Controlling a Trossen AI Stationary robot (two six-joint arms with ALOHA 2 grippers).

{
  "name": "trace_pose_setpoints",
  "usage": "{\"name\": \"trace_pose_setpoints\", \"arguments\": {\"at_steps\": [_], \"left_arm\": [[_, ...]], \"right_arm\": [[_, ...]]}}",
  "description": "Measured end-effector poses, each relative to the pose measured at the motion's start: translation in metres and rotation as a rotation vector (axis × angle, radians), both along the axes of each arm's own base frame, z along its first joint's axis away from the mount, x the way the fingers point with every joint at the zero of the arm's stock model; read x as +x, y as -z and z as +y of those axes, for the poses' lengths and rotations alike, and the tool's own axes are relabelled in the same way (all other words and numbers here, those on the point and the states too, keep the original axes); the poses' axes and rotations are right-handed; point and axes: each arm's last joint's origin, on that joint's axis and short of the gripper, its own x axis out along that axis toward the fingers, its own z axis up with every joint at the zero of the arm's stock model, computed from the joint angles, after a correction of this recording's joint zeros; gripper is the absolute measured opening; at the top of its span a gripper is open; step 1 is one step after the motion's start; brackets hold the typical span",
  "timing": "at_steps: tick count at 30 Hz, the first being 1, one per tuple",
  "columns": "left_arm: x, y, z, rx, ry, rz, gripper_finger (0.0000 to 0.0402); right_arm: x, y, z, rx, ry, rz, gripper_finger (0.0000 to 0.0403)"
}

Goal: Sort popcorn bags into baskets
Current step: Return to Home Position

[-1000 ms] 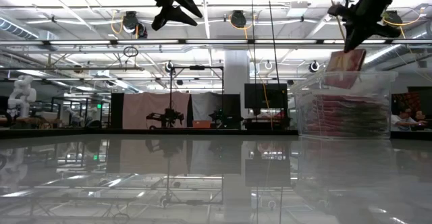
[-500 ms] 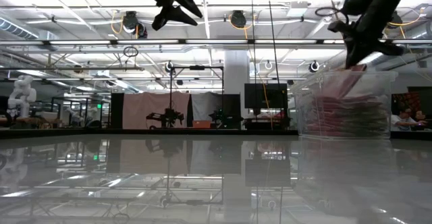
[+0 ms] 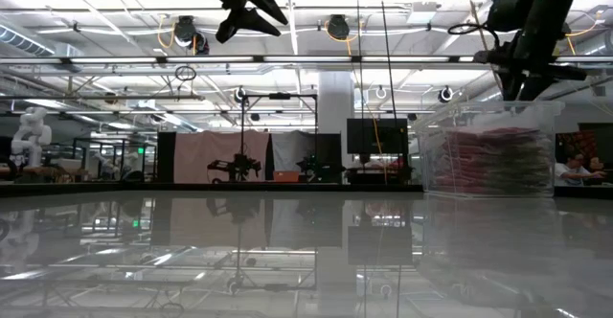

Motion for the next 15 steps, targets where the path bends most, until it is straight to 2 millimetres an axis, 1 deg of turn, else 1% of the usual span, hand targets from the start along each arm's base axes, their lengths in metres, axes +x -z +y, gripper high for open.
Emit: {"name": "trace_pose_setpoints", "arguments": {"at_steps": [3, 7, 11, 13, 15], "left_arm": [[0.0, 0.0, 0.0, 0.0, 0.0, 0.0, 0.0122], [-0.001, 0.001, 0.0, 0.038, 0.019, 0.022, 0.0122], [-0.001, 0.002, 0.0, 0.141, 0.074, 0.066, 0.0122], [-0.001, 0.002, 0.0, 0.183, 0.102, 0.081, 0.0122], [-0.002, 0.003, 0.0, 0.166, 0.094, 0.082, 0.0122]], "right_arm": [[0.0, -0.002, -0.001, -0.029, -0.004, -0.014, 0.0116], [0.004, -0.013, 0.002, -0.103, -0.038, -0.174, 0.0139], [0.003, -0.025, 0.013, -0.185, -0.093, -0.27, 0.0133], [0.002, -0.032, 0.02, -0.232, -0.145, -0.325, 0.012], [0.002, -0.039, 0.027, -0.271, -0.184, -0.396, 0.0102]]}}
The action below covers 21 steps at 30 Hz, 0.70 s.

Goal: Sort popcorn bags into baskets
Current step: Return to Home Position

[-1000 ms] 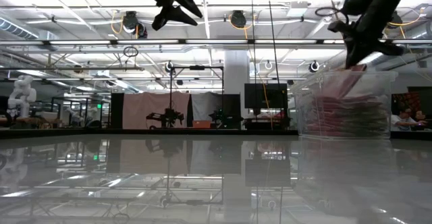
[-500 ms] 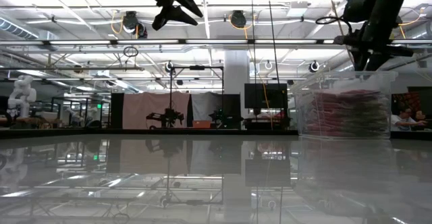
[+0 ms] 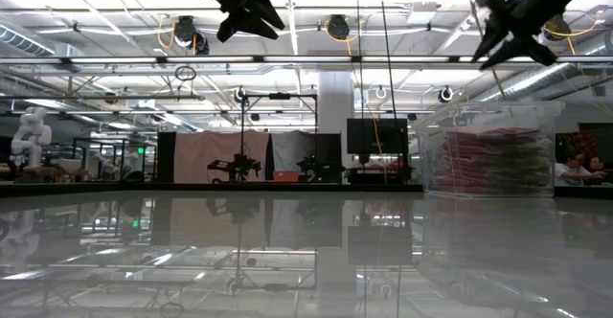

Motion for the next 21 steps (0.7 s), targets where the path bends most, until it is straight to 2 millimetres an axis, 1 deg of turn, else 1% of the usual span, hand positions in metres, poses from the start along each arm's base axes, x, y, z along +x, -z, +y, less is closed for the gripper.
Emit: {"name": "trace_pose_setpoints", "arguments": {"at_steps": [3, 6, 8, 11, 15, 16, 21], "left_arm": [[-0.001, 0.001, -0.001, -0.051, -0.002, 0.003, 0.0122], [-0.002, 0.002, -0.003, -0.064, 0.021, 0.008, 0.0122], [-0.001, 0.002, -0.003, -0.053, 0.06, 0.009, 0.012], [-0.002, 0.001, -0.002, -0.01, 0.101, 0.016, 0.0094], [-0.004, 0.001, 0.003, 0.043, 0.163, 0.02, 0.0022], [-0.005, 0.001, 0.005, 0.048, 0.178, 0.018, 0.0012], [-0.008, 0.001, 0.009, 0.039, 0.206, 0.008, 0.0006]], "right_arm": [[0.0, -0.01, 0.011, -0.062, -0.065, -0.102, 0.0064], [0.001, -0.02, 0.022, -0.132, -0.101, -0.166, 0.0022], [0.002, -0.027, 0.03, -0.199, -0.131, -0.197, 0.0006], [0.004, -0.038, 0.039, -0.314, -0.193, -0.245, 0.0008], [0.009, -0.047, 0.048, -0.427, -0.289, -0.278, 0.0001], [0.011, -0.049, 0.05, -0.452, -0.32, -0.277, 0.0001], [0.022, -0.052, 0.052, -0.565, -0.41, -0.325, 0.0001]]}}
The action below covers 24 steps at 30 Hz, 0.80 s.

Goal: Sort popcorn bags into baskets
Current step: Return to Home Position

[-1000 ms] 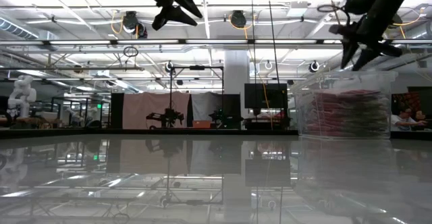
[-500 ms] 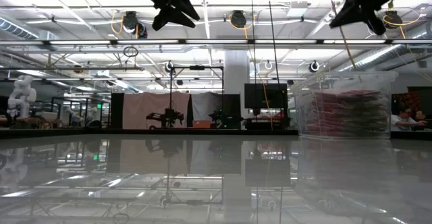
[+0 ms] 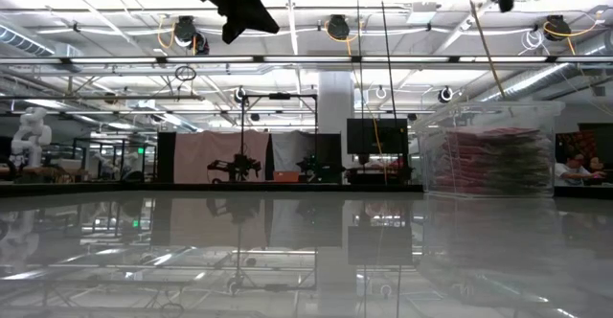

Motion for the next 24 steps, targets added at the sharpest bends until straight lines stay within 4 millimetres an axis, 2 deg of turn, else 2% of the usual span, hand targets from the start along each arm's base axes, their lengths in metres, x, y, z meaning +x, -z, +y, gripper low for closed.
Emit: {"name": "trace_pose_setpoints", "arguments": {"at_steps": [4, 8, 12, 15, 19, 22, 24], "left_arm": [[0.0, -0.004, -0.013, -0.011, 0.053, -0.009, 0.0004], [0.007, -0.002, -0.028, 0.0, 0.086, 0.008, 0.0003], [0.015, 0.0, -0.041, 0.032, 0.092, -0.011, 0.0002], [0.023, 0.017, -0.05, 0.007, 0.095, -0.049, 0.0002], [0.023, 0.032, -0.064, 0.016, 0.078, -0.106, 0.0001], [0.016, 0.05, -0.075, 0.046, 0.048, -0.052, 0.0001], [0.011, 0.053, -0.081, 0.072, 0.023, -0.046, 0.0001]], "right_arm": [[0.013, 0.005, -0.001, -0.086, -0.055, -0.071, 0.0], [0.025, 0.021, -0.001, -0.12, -0.133, -0.087, 0.0], [0.033, 0.041, 0.003, -0.25, -0.205, -0.033, 0.0], [0.035, 0.052, 0.006, -0.359, -0.235, 0.002, 0.0], [0.034, 0.064, 0.009, -0.395, -0.245, 0.021, 0.0], [0.031, 0.077, 0.011, -0.402, -0.247, 0.039, 0.0], [0.029, 0.087, 0.013, -0.4, -0.249, 0.046, 0.0]]}}
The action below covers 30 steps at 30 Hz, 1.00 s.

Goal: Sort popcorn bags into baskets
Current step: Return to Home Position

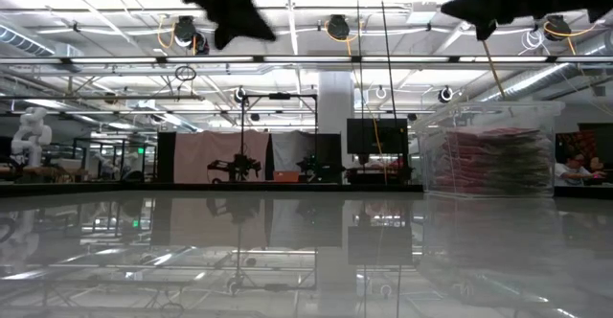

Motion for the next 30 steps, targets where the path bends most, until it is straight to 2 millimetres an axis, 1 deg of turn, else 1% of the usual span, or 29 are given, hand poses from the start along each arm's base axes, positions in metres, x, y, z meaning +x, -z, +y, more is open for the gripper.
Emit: {"name": "trace_pose_setpoints", "arguments": {"at_steps": [2, 3, 6, 9, 11, 14, 17, 20, 22, 26, 30], "left_arm": [[-0.013, 0.006, -0.004, 0.001, -0.035, 0.082, 0.0001], [-0.016, 0.007, -0.005, -0.005, -0.064, 0.103, 0.0001], [-0.03, 0.022, -0.01, -0.082, -0.131, 0.268, 0.0002], [-0.035, 0.026, -0.013, -0.141, -0.143, 0.335, 0.0015], [-0.037, 0.028, -0.015, -0.147, -0.143, 0.368, 0.0023], [-0.033, 0.03, -0.02, -0.079, -0.113, 0.336, 0.0026], [-0.029, 0.033, -0.027, 0.002, -0.042, 0.218, 0.0008], [-0.03, 0.04, -0.032, 0.016, -0.024, 0.09, 0.0006], [-0.036, 0.053, -0.033, -0.008, -0.037, 0.077, 0.0006], [-0.049, 0.06, -0.036, -0.02, -0.057, -0.015, 0.0004], [-0.065, 0.07, -0.04, -0.015, -0.056, -0.007, 0.0003]], "right_arm": [[-0.002, 0.011, 0.002, -0.006, -0.005, 0.011, 0.0], [-0.003, 0.016, 0.003, -0.005, -0.004, 0.013, 0.0], [-0.006, 0.027, 0.007, -0.019, -0.043, 0.003, 0.0], [-0.009, 0.035, 0.01, -0.043, -0.058, -0.024, 0.0], [-0.011, 0.041, 0.011, -0.059, -0.054, -0.033, 0.0], [-0.013, 0.052, 0.013, -0.078, -0.053, -0.041, 0.0], [-0.016, 0.062, 0.014, -0.077, -0.055, -0.059, 0.0], [-0.018, 0.072, 0.016, -0.07, -0.055, -0.065, 0.0], [-0.019, 0.076, 0.017, -0.069, -0.055, -0.074, 0.0], [-0.021, 0.079, 0.019, -0.063, -0.061, -0.093, 0.0], [-0.022, 0.083, 0.021, -0.074, -0.094, -0.096, 0.0]]}}
